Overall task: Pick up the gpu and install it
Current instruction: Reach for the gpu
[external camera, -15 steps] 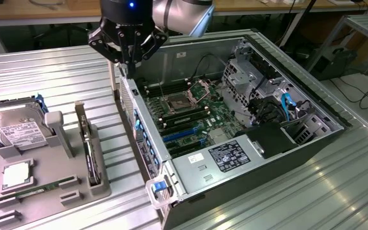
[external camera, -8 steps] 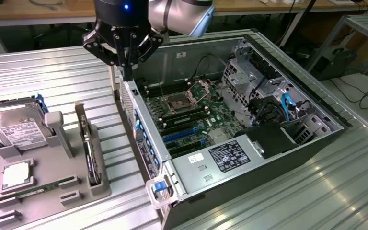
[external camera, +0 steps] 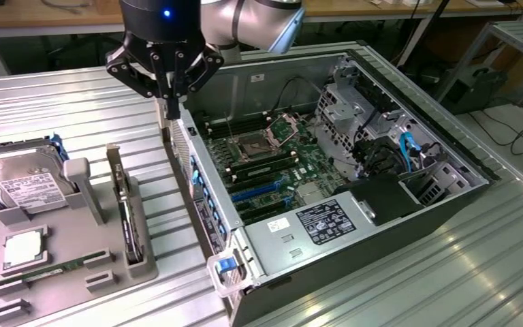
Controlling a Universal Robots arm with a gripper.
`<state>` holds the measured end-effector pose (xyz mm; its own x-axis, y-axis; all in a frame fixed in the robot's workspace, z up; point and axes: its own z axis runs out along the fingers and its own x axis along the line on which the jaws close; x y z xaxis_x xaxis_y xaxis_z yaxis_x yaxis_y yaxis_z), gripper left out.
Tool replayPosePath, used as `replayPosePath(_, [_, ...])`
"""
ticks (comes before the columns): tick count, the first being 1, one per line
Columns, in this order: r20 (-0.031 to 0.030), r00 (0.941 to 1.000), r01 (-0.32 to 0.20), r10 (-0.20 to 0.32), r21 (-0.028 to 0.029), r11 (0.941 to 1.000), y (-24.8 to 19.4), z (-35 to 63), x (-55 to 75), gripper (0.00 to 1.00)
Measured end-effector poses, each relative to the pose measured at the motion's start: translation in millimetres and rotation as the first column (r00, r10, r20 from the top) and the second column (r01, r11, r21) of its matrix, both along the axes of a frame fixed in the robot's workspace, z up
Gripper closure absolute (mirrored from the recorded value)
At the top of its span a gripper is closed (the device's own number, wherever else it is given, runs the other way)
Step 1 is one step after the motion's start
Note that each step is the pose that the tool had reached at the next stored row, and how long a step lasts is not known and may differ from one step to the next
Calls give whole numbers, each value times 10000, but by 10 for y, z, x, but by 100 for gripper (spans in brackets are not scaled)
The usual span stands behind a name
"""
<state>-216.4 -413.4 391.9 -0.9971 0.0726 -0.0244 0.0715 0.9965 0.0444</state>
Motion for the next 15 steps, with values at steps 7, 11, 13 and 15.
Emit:
replayPosePath(7, [0, 10000, -17, 17, 0, 10000, -66, -9, -129, 89])
replayPosePath(11, [1, 10000, -31, 31, 0, 10000, -102, -14, -215, 89])
replayPosePath(13, [0, 10000, -36, 36, 0, 10000, -115, -16, -251, 89])
replayPosePath(15, [1, 10000, -44, 44, 0, 10000, -132, -18, -307, 89])
